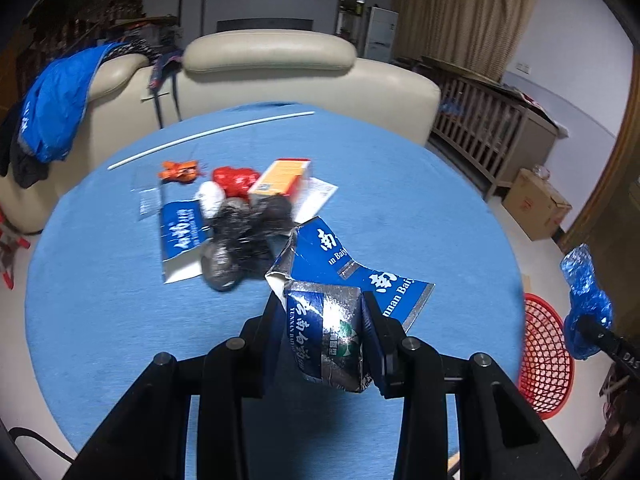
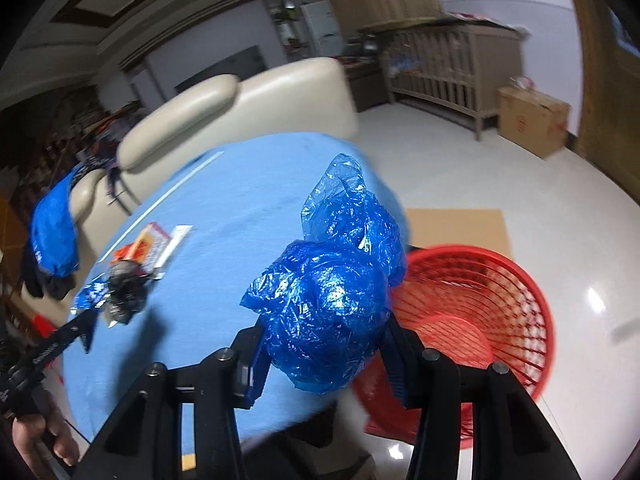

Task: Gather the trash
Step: 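Carry the blue plastic bags in the right tool over the red wastebasket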

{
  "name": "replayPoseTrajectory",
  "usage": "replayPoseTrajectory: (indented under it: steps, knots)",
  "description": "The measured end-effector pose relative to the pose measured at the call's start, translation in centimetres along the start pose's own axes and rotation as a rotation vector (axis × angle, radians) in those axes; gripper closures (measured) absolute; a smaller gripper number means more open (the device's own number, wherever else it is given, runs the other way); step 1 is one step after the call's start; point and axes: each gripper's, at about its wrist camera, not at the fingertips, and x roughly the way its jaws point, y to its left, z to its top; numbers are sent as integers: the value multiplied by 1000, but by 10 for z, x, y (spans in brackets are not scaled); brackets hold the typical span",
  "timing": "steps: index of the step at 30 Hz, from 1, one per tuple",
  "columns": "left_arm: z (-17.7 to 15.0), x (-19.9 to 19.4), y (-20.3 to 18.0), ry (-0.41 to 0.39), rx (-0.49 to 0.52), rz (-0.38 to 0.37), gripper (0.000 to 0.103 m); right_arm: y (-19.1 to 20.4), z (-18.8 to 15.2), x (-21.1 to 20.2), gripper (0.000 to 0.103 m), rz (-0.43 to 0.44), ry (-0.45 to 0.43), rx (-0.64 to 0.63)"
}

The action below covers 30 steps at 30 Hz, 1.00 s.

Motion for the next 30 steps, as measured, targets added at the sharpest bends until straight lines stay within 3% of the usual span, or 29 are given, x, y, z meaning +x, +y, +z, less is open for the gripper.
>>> replayPoseTrajectory:
  steps: [15,30]
  knots:
    - [3,4,-74,23,136,-86,64,-90,-22,26,52,-175,90,90]
    - [2,9,-114,36,212,-120,64,-108,-33,39,52,-250,146,121]
